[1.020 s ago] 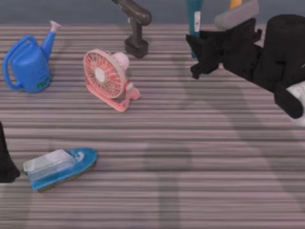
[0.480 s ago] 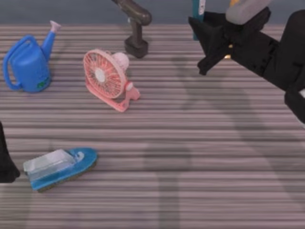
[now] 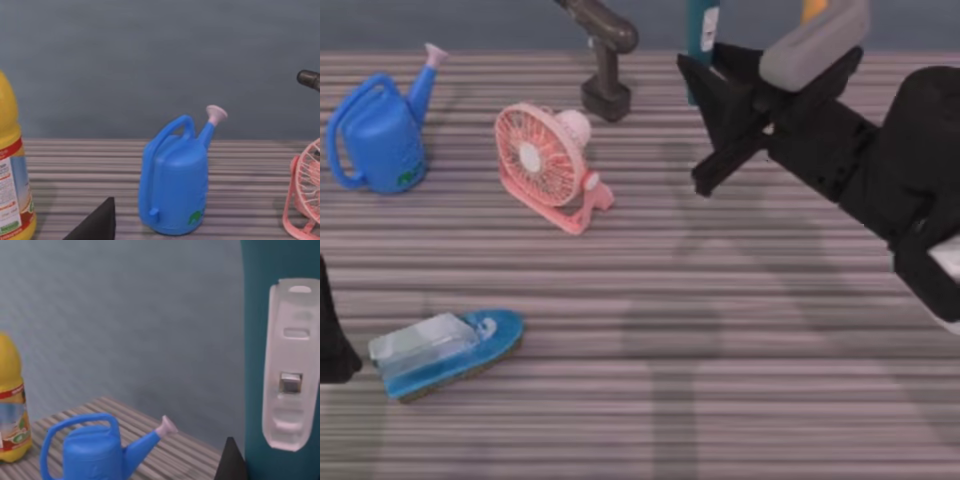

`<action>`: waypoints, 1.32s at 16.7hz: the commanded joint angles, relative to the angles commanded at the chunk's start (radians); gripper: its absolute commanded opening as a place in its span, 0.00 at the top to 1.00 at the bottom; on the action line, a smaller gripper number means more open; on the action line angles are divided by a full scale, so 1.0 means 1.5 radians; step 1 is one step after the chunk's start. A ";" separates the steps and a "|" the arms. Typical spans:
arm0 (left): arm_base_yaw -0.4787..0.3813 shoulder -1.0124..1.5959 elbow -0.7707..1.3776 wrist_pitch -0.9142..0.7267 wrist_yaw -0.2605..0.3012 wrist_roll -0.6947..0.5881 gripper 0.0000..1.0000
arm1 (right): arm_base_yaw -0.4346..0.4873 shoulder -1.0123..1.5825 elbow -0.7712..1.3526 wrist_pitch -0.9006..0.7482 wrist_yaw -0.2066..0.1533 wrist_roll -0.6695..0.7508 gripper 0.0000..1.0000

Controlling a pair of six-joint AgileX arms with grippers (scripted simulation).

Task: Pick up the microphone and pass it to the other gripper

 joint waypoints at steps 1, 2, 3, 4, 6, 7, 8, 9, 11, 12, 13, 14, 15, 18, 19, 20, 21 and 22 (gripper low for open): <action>0.000 0.000 0.000 0.000 0.000 0.000 0.00 | 0.021 -0.012 -0.013 0.012 0.019 0.002 1.00; 0.000 0.000 0.000 0.000 0.000 0.000 0.00 | 0.038 -0.022 -0.023 0.021 0.034 0.004 1.00; 0.000 0.000 0.000 0.000 0.000 0.000 0.00 | 0.048 -0.029 -0.030 0.028 0.044 0.005 1.00; 0.000 0.000 0.000 0.000 0.000 0.000 0.00 | 0.051 -0.031 -0.031 0.030 0.046 0.005 1.00; 0.000 0.000 0.000 0.000 0.000 0.000 0.00 | 0.051 -0.031 -0.031 0.030 0.046 0.005 1.00; 0.000 0.000 0.000 0.000 0.000 0.000 0.00 | 0.048 -0.028 -0.029 0.028 0.043 0.006 1.00; 0.000 0.000 0.000 0.000 0.000 0.000 0.00 | 0.049 -0.029 -0.029 0.028 0.044 0.006 1.00; 0.000 0.000 0.000 0.000 0.000 0.000 0.00 | 0.049 -0.030 -0.030 0.029 0.045 0.006 1.00; 0.000 0.000 0.000 0.000 0.000 0.000 0.00 | 0.051 -0.031 -0.031 0.030 0.046 0.005 1.00; 0.000 0.000 0.000 0.000 0.000 0.000 0.00 | 0.051 -0.031 -0.031 0.030 0.046 0.005 1.00; 0.000 0.000 0.000 0.000 0.000 0.000 0.00 | 0.051 -0.031 -0.031 0.030 0.046 0.005 1.00; 0.000 0.000 0.000 0.000 0.000 0.000 0.00 | 0.051 -0.031 -0.031 0.030 0.046 0.005 1.00; 0.000 0.001 0.001 0.000 0.001 0.000 0.00 | 0.051 -0.031 -0.031 0.030 0.046 0.005 1.00; -0.016 0.044 0.033 0.019 0.039 0.004 0.00 | 0.051 -0.031 -0.031 0.030 0.046 0.005 1.00; -0.024 0.073 0.053 0.030 0.061 0.007 0.00 | 0.051 -0.031 -0.031 0.030 0.046 0.005 1.00; -0.033 0.109 0.076 0.043 0.086 0.010 0.00 | 0.051 -0.031 -0.031 0.030 0.046 0.005 1.00; -0.042 0.151 0.102 0.058 0.115 0.014 0.00 | 0.051 -0.031 -0.031 0.030 0.046 0.005 1.00; -0.052 0.197 0.130 0.074 0.145 0.018 0.00 | 0.051 -0.031 -0.031 0.030 0.046 0.005 1.00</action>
